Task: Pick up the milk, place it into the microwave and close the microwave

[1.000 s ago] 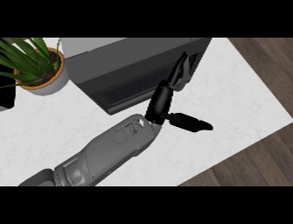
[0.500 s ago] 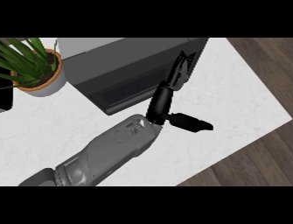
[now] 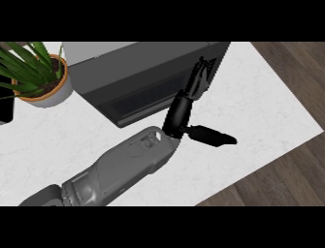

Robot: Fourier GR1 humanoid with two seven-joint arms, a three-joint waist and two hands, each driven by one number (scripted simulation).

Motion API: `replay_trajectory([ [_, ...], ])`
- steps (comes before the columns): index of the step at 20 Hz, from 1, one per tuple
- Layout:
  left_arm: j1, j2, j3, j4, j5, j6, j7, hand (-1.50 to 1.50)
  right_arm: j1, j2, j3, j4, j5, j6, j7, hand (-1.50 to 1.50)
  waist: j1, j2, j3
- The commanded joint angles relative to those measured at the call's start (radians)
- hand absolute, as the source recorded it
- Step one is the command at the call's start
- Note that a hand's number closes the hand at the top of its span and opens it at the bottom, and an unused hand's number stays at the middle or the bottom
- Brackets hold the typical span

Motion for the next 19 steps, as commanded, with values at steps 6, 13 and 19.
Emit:
replay_trajectory([
  [6,-0.059,0.001,-0.009,0.084,0.055,-0.045,0.080,1.50,-0.010,-0.006,0.002,0.001,-0.033,-0.004,0.017,-1.50,0.002,0.009,0.007],
  [13,-0.124,0.050,-0.063,0.269,-0.034,0.111,0.143,-1.50,0.005,-0.030,-0.022,-0.005,-0.049,-0.007,0.033,-1.50,0.043,-0.016,0.016],
  [19,-0.161,0.033,-0.091,0.313,-0.051,0.125,0.197,-1.50,0.014,-0.033,-0.036,-0.013,-0.066,-0.015,0.038,-1.50,0.068,-0.016,0.014],
])
